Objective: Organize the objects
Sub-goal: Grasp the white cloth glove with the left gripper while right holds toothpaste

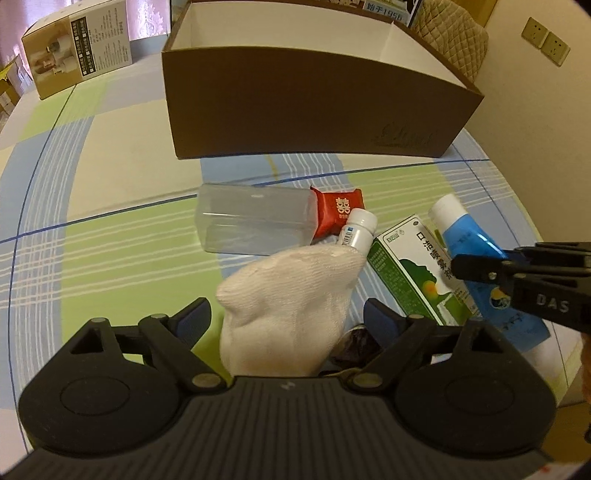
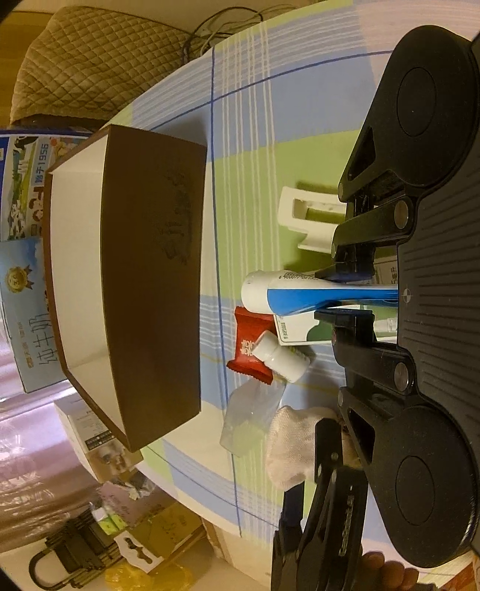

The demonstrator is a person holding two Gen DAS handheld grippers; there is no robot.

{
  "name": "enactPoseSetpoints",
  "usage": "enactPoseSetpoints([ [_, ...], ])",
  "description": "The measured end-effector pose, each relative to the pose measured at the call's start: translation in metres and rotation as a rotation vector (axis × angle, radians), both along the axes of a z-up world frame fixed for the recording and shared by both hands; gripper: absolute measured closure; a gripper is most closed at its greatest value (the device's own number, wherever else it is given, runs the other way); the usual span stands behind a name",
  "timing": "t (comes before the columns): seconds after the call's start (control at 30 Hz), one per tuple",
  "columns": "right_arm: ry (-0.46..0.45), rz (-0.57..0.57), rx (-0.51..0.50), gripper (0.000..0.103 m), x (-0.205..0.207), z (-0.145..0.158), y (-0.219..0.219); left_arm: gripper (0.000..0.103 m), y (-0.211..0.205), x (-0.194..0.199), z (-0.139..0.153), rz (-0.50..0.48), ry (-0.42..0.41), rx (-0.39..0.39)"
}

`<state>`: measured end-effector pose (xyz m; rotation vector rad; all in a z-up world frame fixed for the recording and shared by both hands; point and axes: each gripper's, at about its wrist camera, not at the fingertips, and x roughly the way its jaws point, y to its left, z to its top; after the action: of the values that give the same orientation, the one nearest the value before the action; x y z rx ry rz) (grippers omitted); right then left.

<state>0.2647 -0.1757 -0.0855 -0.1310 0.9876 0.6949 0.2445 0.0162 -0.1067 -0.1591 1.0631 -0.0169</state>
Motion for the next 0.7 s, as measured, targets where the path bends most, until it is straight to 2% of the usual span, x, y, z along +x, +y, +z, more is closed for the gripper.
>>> enactPoseSetpoints([
  [0.17, 0.004, -0.006, 0.004, 0.093, 0.002, 0.001, -0.004, 0.018, -0.005, 0.006, -0.008, 0.022, 0.013, 0.031],
  [0.27, 0.006, -0.005, 0.005, 0.093, 0.002, 0.0, -0.005, 0.026, -0.004, 0.008, -0.012, 0.036, 0.021, 0.033],
  [0.33, 0.007, -0.003, 0.006, 0.093, 0.003, 0.0, -0.006, 0.036, -0.002, 0.008, -0.013, 0.04, 0.02, 0.025],
  [0.5, 0.009, 0.0, 0.011, 0.093, 0.004, 0.001, -0.008, 0.051, -0.002, 0.005, -0.01, 0.035, 0.003, 0.031],
  [0.7, 0.007, 0.01, 0.019, 0.093, 0.006, 0.002, -0.008, 0.059, 0.004, -0.001, -0.005, 0.056, -0.001, 0.023],
])
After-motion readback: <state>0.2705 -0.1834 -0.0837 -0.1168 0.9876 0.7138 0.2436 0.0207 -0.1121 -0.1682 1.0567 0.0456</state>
